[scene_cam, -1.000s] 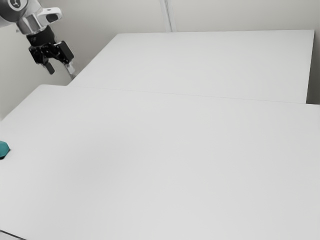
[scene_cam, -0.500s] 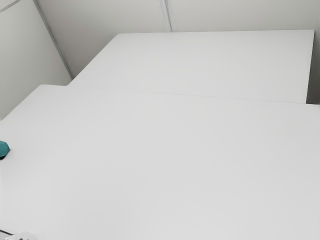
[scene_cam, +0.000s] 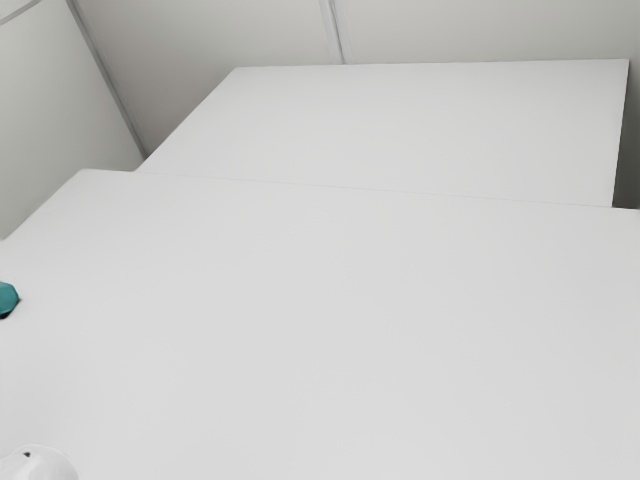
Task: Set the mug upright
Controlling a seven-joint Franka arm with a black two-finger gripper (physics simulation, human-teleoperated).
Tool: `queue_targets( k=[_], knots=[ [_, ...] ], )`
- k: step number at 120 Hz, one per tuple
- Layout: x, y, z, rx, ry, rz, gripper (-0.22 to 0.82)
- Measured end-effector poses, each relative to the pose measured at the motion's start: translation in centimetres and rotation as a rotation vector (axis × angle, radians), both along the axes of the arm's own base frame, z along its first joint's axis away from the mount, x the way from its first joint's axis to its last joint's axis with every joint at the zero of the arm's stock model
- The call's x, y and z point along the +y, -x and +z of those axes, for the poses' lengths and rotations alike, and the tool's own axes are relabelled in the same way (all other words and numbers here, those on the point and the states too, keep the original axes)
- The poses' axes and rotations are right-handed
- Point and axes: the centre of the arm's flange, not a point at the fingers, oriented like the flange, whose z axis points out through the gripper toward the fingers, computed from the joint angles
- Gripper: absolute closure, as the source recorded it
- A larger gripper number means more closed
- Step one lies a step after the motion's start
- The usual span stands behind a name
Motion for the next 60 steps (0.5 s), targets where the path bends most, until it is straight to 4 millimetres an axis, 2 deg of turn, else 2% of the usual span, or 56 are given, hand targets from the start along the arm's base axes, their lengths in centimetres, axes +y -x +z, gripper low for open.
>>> queue_targets(
  k=[4, 11, 26, 40, 60],
  knots=[
    [0.6, 0.3, -1.1, -0.005, -0.002, 0.002, 0.00],
    [1.7, 0.9, -1.4, -0.017, -0.032, 0.011, 0.00],
    [3.5, 0.3, -3.4, -0.046, -0.068, 0.009, 0.00],
    [4.0, -0.2, -6.1, -0.033, -0.059, 0.014, 0.00],
    [4.9, 0.3, -9.6, -0.009, -0.046, 0.044, 0.00]
  ],
)
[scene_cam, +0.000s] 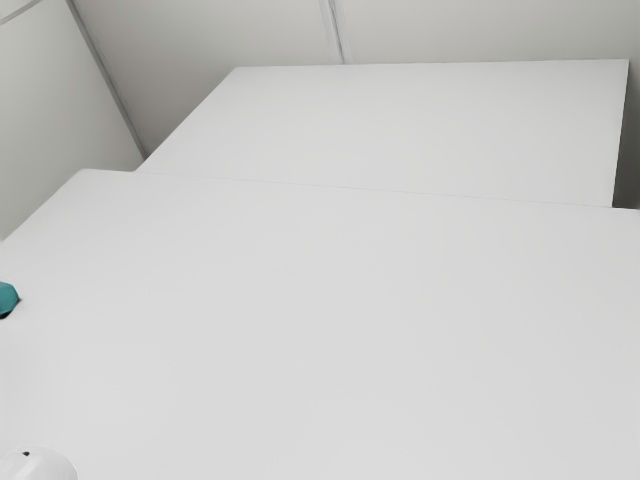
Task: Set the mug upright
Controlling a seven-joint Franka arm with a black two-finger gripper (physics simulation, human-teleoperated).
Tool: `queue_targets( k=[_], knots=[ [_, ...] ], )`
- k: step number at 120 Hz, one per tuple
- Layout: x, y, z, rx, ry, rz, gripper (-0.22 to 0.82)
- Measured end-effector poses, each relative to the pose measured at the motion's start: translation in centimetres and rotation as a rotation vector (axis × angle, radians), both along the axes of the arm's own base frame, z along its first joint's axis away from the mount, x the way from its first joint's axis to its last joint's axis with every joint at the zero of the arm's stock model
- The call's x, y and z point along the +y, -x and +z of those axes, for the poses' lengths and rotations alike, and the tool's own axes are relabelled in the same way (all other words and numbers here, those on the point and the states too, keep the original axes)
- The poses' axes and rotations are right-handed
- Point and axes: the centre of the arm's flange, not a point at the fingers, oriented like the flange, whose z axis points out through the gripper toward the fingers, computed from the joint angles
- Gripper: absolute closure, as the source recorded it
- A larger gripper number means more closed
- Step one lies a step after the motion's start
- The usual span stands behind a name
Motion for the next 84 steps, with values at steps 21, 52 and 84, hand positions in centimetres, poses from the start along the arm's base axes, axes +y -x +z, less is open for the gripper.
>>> queue_targets(
  k=[21, 52, 84],
  knots=[
    [0.0, -2.1, -1.9, -0.025, -0.022, 0.004, 0.00],
    [-0.1, -5.4, -5.2, -0.087, -0.071, 0.014, 0.00],
    [0.1, -5.6, -6.5, -0.086, -0.102, 0.016, 0.00]
  ],
)
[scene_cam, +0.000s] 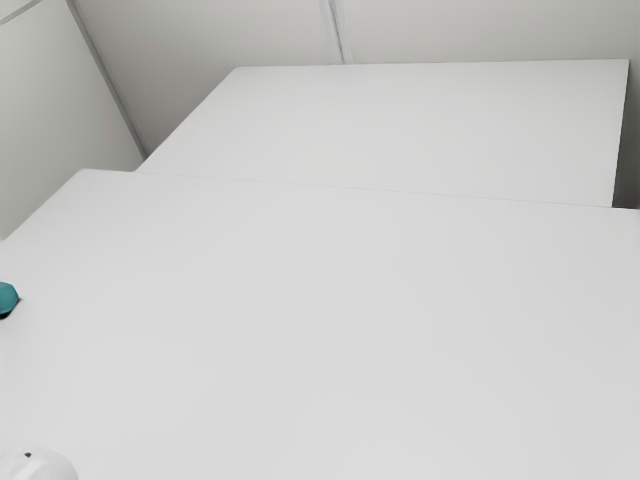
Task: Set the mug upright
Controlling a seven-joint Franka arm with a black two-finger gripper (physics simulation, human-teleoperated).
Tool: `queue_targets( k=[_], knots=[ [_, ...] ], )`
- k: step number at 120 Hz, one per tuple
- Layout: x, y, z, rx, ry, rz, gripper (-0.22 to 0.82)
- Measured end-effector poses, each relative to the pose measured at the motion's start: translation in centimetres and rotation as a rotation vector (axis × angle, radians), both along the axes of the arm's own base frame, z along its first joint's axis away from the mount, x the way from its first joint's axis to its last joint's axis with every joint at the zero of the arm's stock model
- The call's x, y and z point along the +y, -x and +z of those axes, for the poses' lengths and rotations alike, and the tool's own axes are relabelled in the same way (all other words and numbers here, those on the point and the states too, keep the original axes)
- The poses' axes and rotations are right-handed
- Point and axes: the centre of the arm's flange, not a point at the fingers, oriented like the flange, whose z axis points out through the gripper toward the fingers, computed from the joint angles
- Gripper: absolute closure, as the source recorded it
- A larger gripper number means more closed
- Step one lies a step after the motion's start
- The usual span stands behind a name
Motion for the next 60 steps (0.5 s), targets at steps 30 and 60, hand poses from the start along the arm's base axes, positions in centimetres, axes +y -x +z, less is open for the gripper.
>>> queue_targets(
  k=[30, 60],
  knots=[
    [-0.7, 0.0, -0.4, 0.020, 0.030, -0.035, 0.00],
    [-1.3, 0.4, -0.8, 0.041, 0.079, -0.060, 0.01]
  ],
)
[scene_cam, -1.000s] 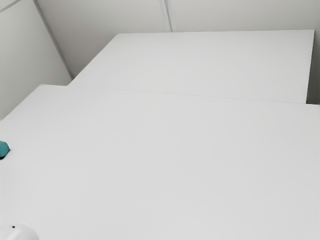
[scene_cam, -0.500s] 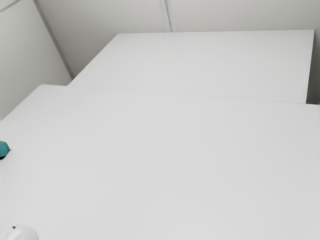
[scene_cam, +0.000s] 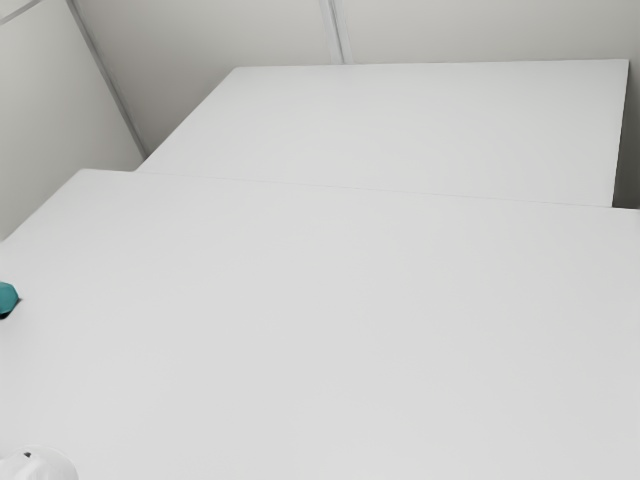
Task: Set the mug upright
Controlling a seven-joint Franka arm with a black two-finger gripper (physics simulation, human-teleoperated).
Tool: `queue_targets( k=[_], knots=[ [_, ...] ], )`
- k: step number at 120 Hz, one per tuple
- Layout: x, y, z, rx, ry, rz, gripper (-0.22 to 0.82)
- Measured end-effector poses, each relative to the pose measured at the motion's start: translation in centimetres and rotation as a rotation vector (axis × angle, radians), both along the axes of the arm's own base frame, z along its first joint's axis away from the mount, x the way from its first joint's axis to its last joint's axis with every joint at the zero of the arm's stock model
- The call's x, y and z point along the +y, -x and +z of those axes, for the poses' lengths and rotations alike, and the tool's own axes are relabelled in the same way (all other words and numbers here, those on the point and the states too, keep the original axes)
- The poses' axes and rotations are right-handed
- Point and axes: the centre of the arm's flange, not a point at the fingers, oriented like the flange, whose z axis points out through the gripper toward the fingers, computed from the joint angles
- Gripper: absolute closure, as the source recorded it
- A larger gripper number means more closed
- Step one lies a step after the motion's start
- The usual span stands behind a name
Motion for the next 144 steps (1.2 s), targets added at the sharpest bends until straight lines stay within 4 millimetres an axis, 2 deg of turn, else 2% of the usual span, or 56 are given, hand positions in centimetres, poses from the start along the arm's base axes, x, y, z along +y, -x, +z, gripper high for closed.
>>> queue_targets(
  k=[7, 22, 34, 46, 60, 76, 92, 100, 108, 123, 144],
  knots=[
    [0.0, 0.3, 0.2, 0.003, 0.011, -0.001, 0.11],
    [-0.2, 0.7, 1.0, -0.005, 0.035, -0.010, 0.40],
    [-0.6, 0.5, 1.6, -0.015, 0.055, -0.022, 0.55],
    [-0.8, 0.5, 2.1, -0.029, 0.074, -0.031, 0.66],
    [-1.0, 0.6, 2.5, -0.054, 0.108, -0.033, 0.73],
    [-1.4, 1.0, 2.9, -0.082, 0.154, -0.037, 0.74],
    [-1.6, 1.7, 4.3, -0.095, 0.176, -0.042, 0.76],
    [-2.3, 1.6, 5.7, -0.087, 0.176, -0.058, 0.77],
    [-3.8, 1.0, 8.4, -0.062, 0.164, -0.093, 0.77],
    [-8.1, -0.9, 13.2, 0.019, 0.139, -0.184, 0.77],
    [-17.8, -5.0, 20.3, 0.195, 0.031, -0.333, 0.78]
  ],
)
